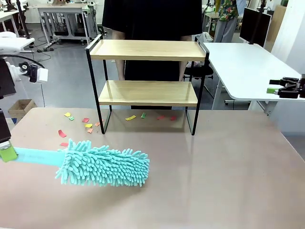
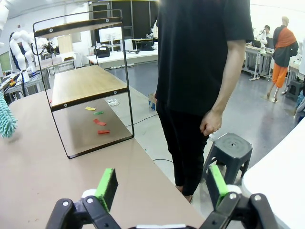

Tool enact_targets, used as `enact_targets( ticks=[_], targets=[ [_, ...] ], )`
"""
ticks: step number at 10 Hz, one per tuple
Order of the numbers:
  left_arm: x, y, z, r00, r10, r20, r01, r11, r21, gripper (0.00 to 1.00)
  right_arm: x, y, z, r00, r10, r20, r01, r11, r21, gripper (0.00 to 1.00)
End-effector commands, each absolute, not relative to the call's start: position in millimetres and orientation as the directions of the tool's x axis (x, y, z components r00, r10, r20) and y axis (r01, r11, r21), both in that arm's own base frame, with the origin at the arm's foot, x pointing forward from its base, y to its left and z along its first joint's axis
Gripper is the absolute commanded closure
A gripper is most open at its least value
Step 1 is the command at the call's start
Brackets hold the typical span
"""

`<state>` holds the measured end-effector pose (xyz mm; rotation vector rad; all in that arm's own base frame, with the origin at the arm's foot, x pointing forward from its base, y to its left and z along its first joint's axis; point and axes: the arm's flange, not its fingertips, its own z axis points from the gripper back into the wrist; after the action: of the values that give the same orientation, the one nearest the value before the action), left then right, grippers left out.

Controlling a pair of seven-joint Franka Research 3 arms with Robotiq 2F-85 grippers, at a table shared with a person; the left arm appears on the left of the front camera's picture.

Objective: Clean the shelf.
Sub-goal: Clean the specific section of the Shelf indicated by the human with the Duster.

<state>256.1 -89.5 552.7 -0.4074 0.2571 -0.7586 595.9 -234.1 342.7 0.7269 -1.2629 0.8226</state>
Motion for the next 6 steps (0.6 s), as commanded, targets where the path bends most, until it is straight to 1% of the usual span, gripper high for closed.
enact_targets(
  ticks=[1, 6],
  targets=[
    [253.9, -89.8, 555.2, 0.704, -0.706, -0.079, 0.609, 0.656, -0.446, 0.86, 596.4, -232.4, 345.8, 0.101, 0.13, 0.986, -0.852, 0.523, 0.019, 0.0],
    [253.9, -89.8, 555.2, 0.704, -0.706, -0.079, 0.609, 0.656, -0.446, 0.86, 596.4, -232.4, 345.8, 0.101, 0.13, 0.986, -0.852, 0.523, 0.019, 0.0]
  ],
)
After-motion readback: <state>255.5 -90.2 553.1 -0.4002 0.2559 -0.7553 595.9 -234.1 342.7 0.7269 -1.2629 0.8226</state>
